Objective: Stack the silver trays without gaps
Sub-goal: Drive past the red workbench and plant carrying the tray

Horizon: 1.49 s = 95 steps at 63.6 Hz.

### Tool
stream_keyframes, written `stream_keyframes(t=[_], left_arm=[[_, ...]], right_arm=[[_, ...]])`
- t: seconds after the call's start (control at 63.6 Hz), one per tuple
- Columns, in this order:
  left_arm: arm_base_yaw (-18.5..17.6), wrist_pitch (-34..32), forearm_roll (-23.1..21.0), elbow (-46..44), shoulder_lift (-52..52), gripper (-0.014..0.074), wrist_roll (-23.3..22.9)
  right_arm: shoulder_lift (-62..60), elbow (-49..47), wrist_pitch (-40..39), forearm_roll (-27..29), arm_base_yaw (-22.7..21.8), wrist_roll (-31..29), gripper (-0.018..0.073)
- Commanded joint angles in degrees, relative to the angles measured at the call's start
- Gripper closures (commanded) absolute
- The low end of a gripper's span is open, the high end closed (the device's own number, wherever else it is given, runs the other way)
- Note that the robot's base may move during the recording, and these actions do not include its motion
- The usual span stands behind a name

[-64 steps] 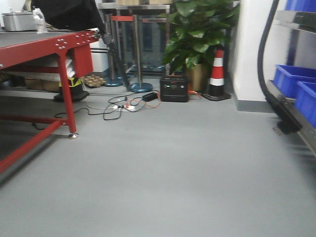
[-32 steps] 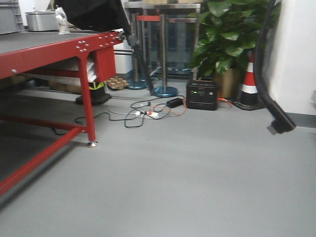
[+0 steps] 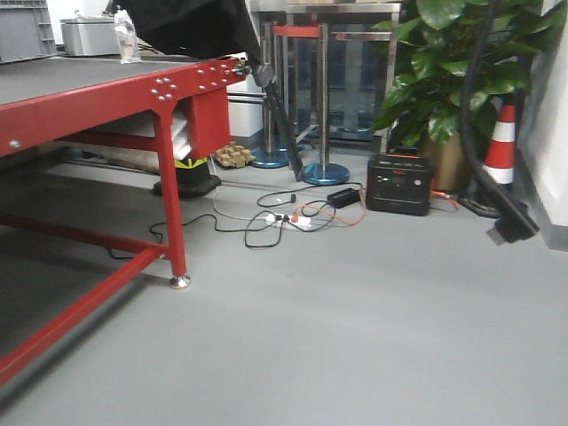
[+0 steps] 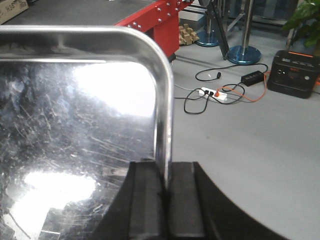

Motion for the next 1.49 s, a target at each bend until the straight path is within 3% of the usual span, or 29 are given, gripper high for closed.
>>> stream_keyframes(t=[0.0,1.478], left_arm=[[-1.0,-3.3,-2.5,-0.6,-0.4,0.0614,0.5],[-1.0,-3.4,-2.5,-0.6,-0.4,0.0614,0.5]], right_arm=[[-0.1,-0.5,-15.6,1.2,0.8,-0.4,0.0637],[-0.1,-0.5,-16.4,1.2,0.8,-0.4,0.0637]])
